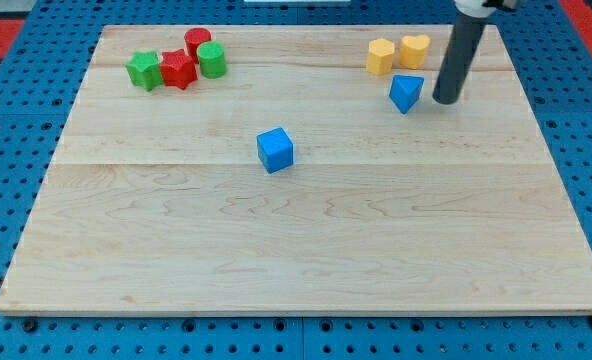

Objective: Place the blue triangle above the blue cube

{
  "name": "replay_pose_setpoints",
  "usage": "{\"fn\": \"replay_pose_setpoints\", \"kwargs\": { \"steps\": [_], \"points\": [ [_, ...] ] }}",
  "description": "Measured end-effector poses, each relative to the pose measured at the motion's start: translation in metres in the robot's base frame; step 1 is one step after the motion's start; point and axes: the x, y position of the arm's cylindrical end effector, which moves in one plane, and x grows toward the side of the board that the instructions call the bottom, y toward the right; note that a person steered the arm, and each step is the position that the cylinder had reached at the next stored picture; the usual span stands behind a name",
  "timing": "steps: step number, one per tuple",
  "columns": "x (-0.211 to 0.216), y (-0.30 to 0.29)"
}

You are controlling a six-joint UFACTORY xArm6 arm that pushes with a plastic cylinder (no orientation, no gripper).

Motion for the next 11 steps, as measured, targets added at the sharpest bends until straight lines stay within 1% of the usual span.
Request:
{"fn": "replay_pose_setpoints", "kwargs": {
  "steps": [1,2,3,4,5,6,7,8,9,10,11],
  "points": [
    [-0.006,-0.051],
    [0.058,-0.128],
    [0.041,-0.135],
    [0.022,-0.095],
    [-0.022,-0.124],
    [0.005,-0.195],
    [0.075,-0.130],
    [0.047,-0.163],
    [0.060,-0.106],
    [0.012,-0.139],
    [0.000,-0.129]
  ]
}}
